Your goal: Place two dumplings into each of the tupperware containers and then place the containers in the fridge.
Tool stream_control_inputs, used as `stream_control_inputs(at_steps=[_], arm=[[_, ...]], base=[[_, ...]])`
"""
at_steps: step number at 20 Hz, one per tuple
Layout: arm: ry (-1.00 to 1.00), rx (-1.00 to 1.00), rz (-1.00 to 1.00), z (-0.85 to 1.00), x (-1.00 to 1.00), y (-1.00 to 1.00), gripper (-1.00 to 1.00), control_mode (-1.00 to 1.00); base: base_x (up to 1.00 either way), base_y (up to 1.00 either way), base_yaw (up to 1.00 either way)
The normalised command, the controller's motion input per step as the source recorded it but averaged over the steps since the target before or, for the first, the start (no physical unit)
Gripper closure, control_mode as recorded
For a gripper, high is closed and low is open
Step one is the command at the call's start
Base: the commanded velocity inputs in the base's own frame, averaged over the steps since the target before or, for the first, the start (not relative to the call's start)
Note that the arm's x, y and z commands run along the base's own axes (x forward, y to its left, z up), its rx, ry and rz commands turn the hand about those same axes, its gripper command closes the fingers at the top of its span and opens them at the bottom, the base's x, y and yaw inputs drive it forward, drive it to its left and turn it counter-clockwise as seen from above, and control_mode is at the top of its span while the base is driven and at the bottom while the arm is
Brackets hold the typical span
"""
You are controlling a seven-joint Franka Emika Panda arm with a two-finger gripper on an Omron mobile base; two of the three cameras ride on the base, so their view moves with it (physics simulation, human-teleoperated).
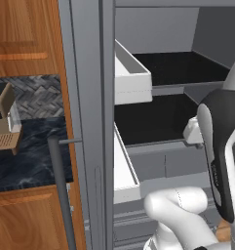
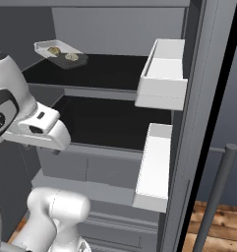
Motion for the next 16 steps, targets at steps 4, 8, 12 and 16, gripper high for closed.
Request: stream_control_inputs(at_steps=[4,8,12,16], arm=[[0.01,0.00,0.00,0.00,-0.08,0.00,-1.00,-1.00],[0.00,0.03,0.00,0.00,-0.06,0.00,-1.00,-1.00],[0.00,0.05,0.00,0.00,0.00,0.00,-1.00,-1.00],[0.00,0.01,0.00,0.00,-0.16,0.00,-1.00,-1.00]], base=[[0.00,0.00,0.00],[0.00,0.00,0.00],[0.00,0.00,0.00],[0.00,0.00,0.00]])
